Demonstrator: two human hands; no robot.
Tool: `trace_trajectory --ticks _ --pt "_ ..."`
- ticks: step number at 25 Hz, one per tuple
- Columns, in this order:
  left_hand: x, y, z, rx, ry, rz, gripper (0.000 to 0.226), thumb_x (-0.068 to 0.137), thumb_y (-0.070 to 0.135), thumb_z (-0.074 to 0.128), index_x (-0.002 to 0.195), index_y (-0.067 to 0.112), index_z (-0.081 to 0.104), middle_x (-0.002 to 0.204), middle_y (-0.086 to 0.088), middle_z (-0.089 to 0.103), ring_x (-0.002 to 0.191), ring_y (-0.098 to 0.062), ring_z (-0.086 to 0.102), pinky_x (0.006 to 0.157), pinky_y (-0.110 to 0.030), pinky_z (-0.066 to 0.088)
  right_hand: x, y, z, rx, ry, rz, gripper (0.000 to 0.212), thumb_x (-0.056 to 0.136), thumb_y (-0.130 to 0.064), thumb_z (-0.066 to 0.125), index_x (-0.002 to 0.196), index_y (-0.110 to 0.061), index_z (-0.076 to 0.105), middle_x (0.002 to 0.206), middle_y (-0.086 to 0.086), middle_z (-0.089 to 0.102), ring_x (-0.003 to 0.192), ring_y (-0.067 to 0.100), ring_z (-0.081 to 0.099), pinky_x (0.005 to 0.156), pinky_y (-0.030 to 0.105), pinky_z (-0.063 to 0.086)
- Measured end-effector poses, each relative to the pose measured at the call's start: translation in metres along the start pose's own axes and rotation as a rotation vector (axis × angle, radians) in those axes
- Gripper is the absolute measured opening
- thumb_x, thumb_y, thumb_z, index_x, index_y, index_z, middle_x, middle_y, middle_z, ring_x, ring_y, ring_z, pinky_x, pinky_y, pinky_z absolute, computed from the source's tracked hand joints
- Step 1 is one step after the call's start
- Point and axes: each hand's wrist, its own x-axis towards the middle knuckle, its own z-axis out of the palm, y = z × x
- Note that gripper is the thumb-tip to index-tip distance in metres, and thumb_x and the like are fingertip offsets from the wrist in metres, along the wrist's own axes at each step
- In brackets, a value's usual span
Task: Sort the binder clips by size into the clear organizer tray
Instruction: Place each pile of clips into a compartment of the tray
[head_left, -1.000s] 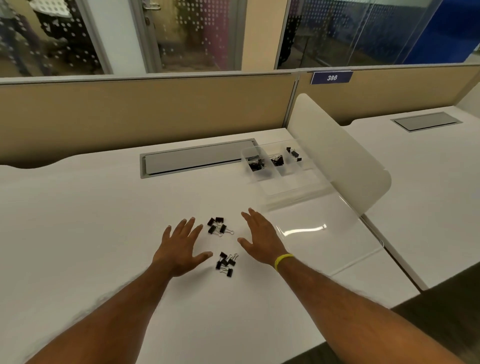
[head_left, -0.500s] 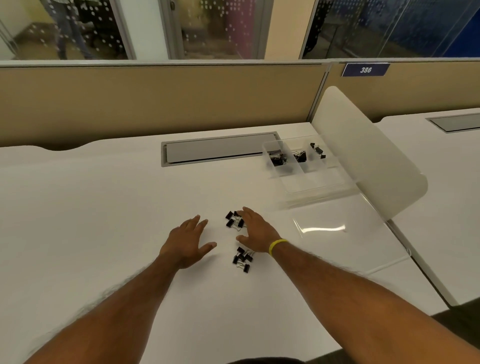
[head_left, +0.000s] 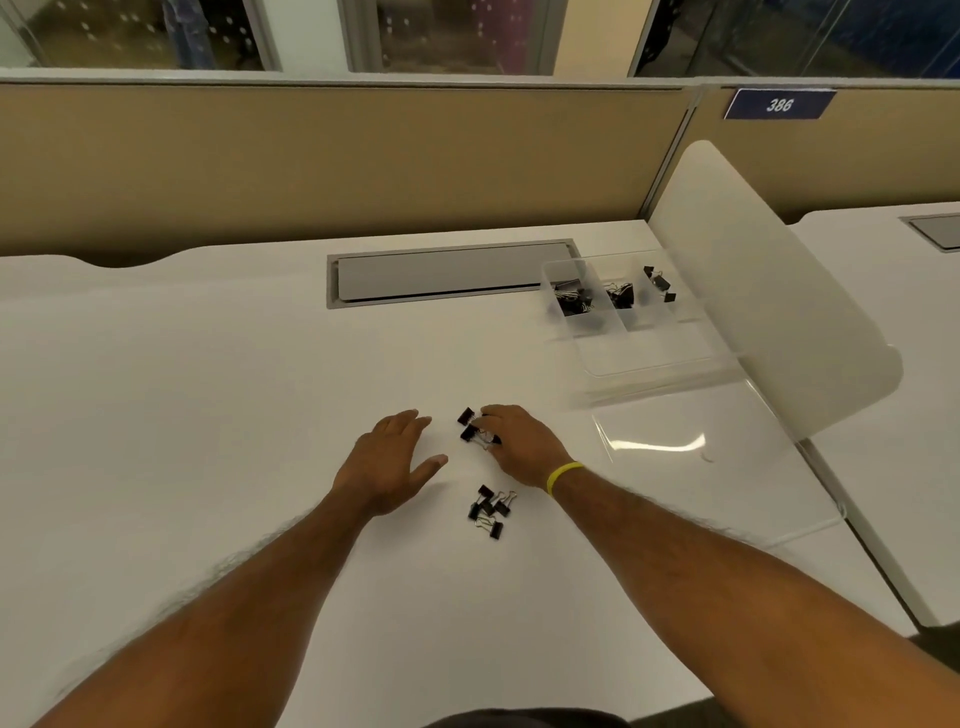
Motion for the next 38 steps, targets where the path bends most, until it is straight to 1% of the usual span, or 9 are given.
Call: trace_trajectory --ticks 5,9,14,19,24,27,30,34,38 --pt "0.000 0.008 0.008 -0.027 0.021 0.016 0.061 0.094 0.057 0.042 0.143 0.020 0.040 0.149 -0.001 0.039 0.137 -0.019 0.034 0.105 -0.039 0.037 0.002 0.003 -0.001 0.024 0.059 0.010 0.028 0.087 -0.014 0.059 0.114 -0.012 0.066 0.117 0.004 0.056 0.108 0.024 0.051 0.086 0.034 0.047" --pt "0.003 0.014 0.008 -0.052 0.060 0.028 0.058 0.094 0.055 0.045 0.140 0.020 0.042 0.144 0.001 0.043 0.132 -0.019 0.039 0.101 -0.037 0.039 0.003 0.007 -0.004 0.087 0.099 0.053 0.023 0.080 -0.015 0.064 0.102 -0.010 0.069 0.105 0.005 0.058 0.096 0.023 0.056 0.081 0.032 0.049" --pt "0.008 0.018 0.009 -0.095 0.077 0.017 0.058 0.094 0.056 0.044 0.139 0.020 0.043 0.142 0.001 0.045 0.130 -0.019 0.041 0.100 -0.038 0.042 0.000 0.010 -0.005 0.130 0.113 0.087 0.019 0.075 -0.014 0.069 0.094 -0.013 0.068 0.097 0.002 0.054 0.086 0.019 0.055 0.073 0.030 0.050" --pt "0.009 0.018 0.011 -0.102 0.081 0.009 0.057 0.094 0.056 0.044 0.138 0.019 0.044 0.140 0.002 0.046 0.128 -0.019 0.042 0.099 -0.037 0.042 0.003 0.011 -0.010 0.216 0.067 0.122 0.032 0.072 -0.016 0.076 0.102 -0.017 0.063 0.098 0.002 0.048 0.086 0.017 0.053 0.076 0.029 0.048" --pt "0.011 0.019 0.011 -0.151 0.086 -0.031 0.056 0.093 0.056 0.045 0.136 0.020 0.047 0.139 0.002 0.047 0.127 -0.018 0.043 0.097 -0.035 0.043 0.003 0.012 -0.013 0.192 0.078 0.117 0.013 0.073 -0.015 0.076 0.083 -0.011 0.069 0.092 0.003 0.051 0.077 0.014 0.052 0.067 0.023 0.042" --pt "0.013 0.023 0.011 -0.243 0.119 -0.066 0.053 0.094 0.053 0.048 0.135 0.019 0.049 0.138 0.003 0.048 0.127 -0.017 0.044 0.096 -0.033 0.042 0.001 0.010 -0.014 0.272 0.138 0.149 0.011 0.072 -0.013 0.077 0.079 -0.010 0.069 0.088 0.003 0.056 0.075 0.016 0.056 0.066 0.026 0.047" --pt "0.018 0.032 0.012 -0.441 0.196 -0.108 0.046 0.095 0.048 0.051 0.129 0.018 0.053 0.131 0.004 0.054 0.121 -0.014 0.049 0.096 -0.032 0.045 0.002 -0.002 -0.019 0.435 0.241 0.185 0.013 0.070 -0.015 0.080 0.076 -0.014 0.069 0.087 0.004 0.062 0.077 0.016 0.060 0.066 0.023 0.050" --pt "0.031 0.048 0.005 -0.836 0.240 -0.278 0.028 0.099 0.034 0.046 0.105 0.015 0.065 0.101 0.001 0.069 0.095 -0.014 0.065 0.085 -0.033 0.053 0.005 -0.033 -0.027 0.652 0.327 0.090 0.014 0.071 -0.016 0.081 0.077 -0.014 0.069 0.087 0.003 0.065 0.081 0.015 0.065 0.071 0.026 0.055" --pt "0.034 0.061 -0.007 -1.606 0.046 -0.540 0.040 0.103 0.031 0.035 0.107 0.006 0.065 0.095 -0.012 0.074 0.089 -0.022 0.072 0.080 -0.036 0.057 0.007 -0.056 -0.026 0.694 0.292 -0.053 0.016 0.075 -0.015 0.080 0.086 -0.012 0.070 0.091 0.000 0.065 0.085 0.011 0.065 0.075 0.022 0.056"
